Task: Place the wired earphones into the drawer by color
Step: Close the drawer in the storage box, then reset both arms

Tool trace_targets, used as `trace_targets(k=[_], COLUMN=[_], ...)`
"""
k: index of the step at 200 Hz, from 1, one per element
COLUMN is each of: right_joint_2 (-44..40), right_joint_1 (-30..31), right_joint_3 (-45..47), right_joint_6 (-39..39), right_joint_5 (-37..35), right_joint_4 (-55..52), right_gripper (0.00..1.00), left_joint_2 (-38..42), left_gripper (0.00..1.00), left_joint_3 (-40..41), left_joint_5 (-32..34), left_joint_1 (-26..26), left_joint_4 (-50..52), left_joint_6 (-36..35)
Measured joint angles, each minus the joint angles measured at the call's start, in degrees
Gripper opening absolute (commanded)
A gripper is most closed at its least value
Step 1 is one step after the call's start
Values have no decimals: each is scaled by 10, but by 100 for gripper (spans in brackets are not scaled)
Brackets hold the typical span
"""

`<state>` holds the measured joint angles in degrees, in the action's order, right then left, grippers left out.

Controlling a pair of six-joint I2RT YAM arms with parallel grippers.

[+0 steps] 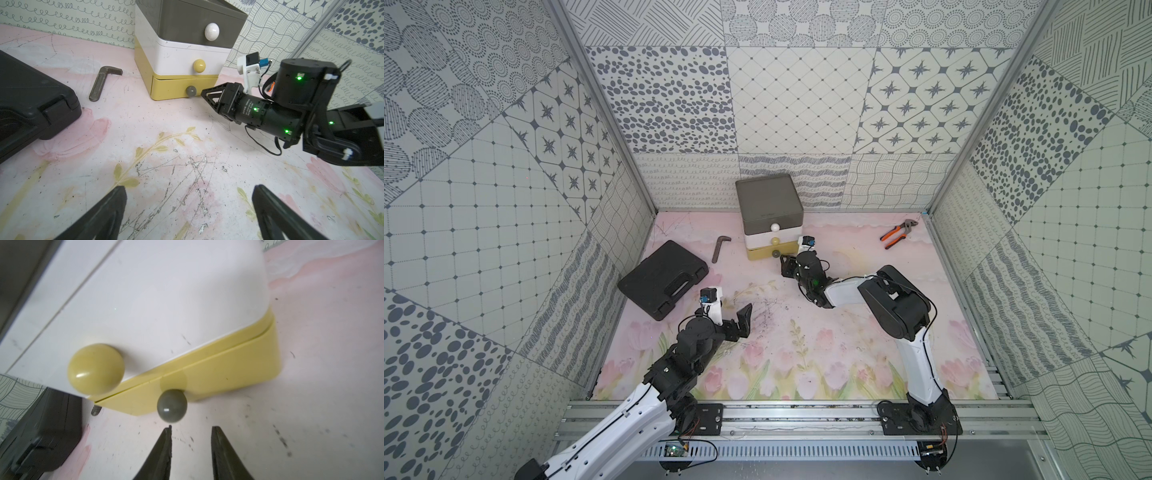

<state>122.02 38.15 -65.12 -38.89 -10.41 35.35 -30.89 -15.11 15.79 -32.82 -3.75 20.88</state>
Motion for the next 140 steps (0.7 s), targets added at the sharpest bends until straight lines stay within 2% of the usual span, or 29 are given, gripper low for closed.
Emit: trace_targets(k=[52, 99, 117, 127, 134, 140], right_joint_2=[-198, -376, -441, -477, -500, -516], right_joint_1=[-63, -147, -176, -189, -198, -204], right_joint_3=[170, 257, 283, 295, 300, 303], right_joint_6=[-5, 45, 78, 91, 103, 116], right_joint_5=[50, 122, 140, 145, 145, 144], right_joint_4=[-7, -100, -143, -169, -188, -202], right_gripper=[46, 56, 67, 81, 94, 97], left_joint_2=[-8, -95, -138, -159, -171, -181], left_gripper=[99, 99, 99, 99, 99, 99], left_joint_3=[14, 5, -5, -9, -11, -14], left_joint_5=[-26, -20, -5, 2, 6, 9], left_joint_1=[0, 0, 0, 1, 3, 5], left_joint_4=[-27, -64, -81, -94, -104, -112], left_joint_6=[-19, -40, -54, -64, -73, -80])
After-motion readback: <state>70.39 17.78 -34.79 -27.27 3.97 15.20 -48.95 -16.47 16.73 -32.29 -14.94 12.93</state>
